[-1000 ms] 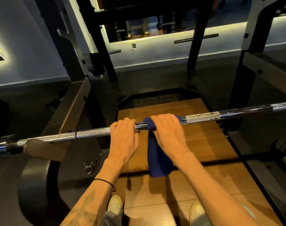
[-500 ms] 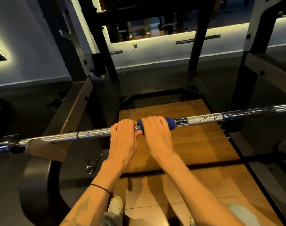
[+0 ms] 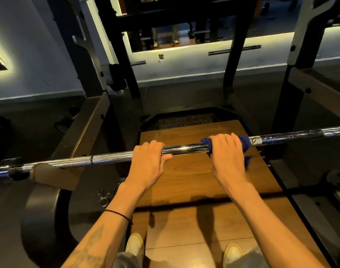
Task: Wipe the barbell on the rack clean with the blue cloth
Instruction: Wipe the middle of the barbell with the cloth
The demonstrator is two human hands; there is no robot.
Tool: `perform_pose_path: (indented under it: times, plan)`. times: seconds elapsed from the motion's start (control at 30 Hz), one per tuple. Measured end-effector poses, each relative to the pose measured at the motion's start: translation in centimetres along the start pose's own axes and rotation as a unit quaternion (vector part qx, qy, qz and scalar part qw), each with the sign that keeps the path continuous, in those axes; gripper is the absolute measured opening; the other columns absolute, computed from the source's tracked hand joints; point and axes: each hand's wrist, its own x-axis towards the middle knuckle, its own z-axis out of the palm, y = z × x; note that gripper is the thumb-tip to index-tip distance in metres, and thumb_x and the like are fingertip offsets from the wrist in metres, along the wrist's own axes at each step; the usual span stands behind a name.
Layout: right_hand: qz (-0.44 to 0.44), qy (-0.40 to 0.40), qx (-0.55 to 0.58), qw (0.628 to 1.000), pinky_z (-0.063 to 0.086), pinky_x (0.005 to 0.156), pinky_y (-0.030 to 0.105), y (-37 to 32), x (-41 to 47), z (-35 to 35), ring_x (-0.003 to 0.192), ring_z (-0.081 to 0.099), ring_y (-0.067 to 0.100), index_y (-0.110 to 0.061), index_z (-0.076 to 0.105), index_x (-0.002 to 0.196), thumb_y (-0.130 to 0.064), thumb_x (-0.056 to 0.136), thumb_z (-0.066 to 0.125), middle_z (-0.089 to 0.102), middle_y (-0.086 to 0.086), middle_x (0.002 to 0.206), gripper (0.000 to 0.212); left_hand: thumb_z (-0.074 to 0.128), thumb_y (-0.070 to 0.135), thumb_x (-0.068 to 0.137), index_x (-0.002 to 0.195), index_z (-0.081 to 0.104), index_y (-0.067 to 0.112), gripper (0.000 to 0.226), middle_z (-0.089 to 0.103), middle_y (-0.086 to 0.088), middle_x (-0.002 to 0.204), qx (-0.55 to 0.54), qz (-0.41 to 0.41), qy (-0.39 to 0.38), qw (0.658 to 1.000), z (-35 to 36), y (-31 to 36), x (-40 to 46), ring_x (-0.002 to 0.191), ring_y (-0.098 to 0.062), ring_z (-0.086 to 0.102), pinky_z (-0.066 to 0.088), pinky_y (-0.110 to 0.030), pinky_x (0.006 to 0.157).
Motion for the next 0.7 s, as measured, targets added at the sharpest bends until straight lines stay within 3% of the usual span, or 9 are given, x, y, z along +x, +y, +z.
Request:
perform_pose_path:
  times: [0.1,0.27,0.37,0.53,0.6,0.7]
  plan:
    - [-0.027,-0.023,-0.006,0.999,0.038,0.107,0.042,-3.6,0.3,-0.2,0.1,0.06,0.024,-0.022,0.06,0.106,-0.012,0.084,0.074,0.063,0.0,0.101,0.028,0.048,0.053,0.094,0.104,0.062,0.019,0.038,0.058,0.002,0.087,0.007,-0.018,0.051,0.999,0.6,0.5,-0.4,0.074,-0.02,0.052,0.03,-0.033,0.069]
    - [-0.132,-0.047,0.023,0.99,0.042,0.092,0.039,-8.7,0.5,0.6,0.095,0.06,0.025,-0.021,0.055,0.107,-0.02,0.082,0.075,0.061,0.001,0.101,0.033,0.057,0.029,0.094,0.102,0.058,0.017,0.015,0.054,-0.001,0.091,-0.042,-0.069,0.137,0.987,1.7,2.0,-1.3,0.08,-0.019,0.047,0.033,-0.032,0.081]
    - [-0.14,-0.021,0.014,0.99,0.042,0.074,0.037,-5.6,0.8,0.4,0.08,0.059,0.024,-0.025,0.056,0.094,-0.022,0.076,0.076,0.061,-0.001,0.087,0.027,0.05,0.041,0.098,0.111,0.057,0.019,0.027,0.053,0.001,0.098,-0.037,-0.057,0.093,0.993,1.3,1.6,-1.4,0.087,-0.021,0.048,0.035,-0.036,0.087]
    - [-0.085,0.032,0.001,0.996,0.036,0.069,0.034,1.8,0.3,0.1,0.072,0.054,0.024,-0.022,0.055,0.083,-0.008,0.073,0.076,0.056,0.0,0.078,0.027,0.031,0.053,0.1,0.117,0.059,0.018,0.048,0.059,0.002,0.102,-0.046,-0.044,0.057,0.996,-0.1,1.5,-1.4,0.092,-0.019,0.055,0.037,-0.035,0.091]
    - [-0.065,0.029,-0.004,0.997,0.038,0.07,0.036,1.4,0.4,0.3,0.072,0.055,0.024,-0.022,0.056,0.082,-0.009,0.072,0.08,0.056,0.0,0.078,0.03,0.031,0.056,0.1,0.112,0.061,0.019,0.05,0.06,0.003,0.098,-0.018,-0.04,0.03,0.999,-0.8,1.4,-1.0,0.088,-0.018,0.056,0.042,-0.036,0.088]
    - [-0.033,-0.025,-0.028,0.999,0.043,0.083,0.038,-1.2,1.0,0.0,0.087,0.057,0.024,-0.024,0.057,0.096,-0.019,0.084,0.075,0.059,0.0,0.091,0.022,0.029,0.052,0.102,0.089,0.061,0.022,0.045,0.061,0.005,0.083,-0.015,-0.049,-0.016,0.999,-1.9,1.8,1.3,0.075,-0.016,0.057,0.045,-0.035,0.076]
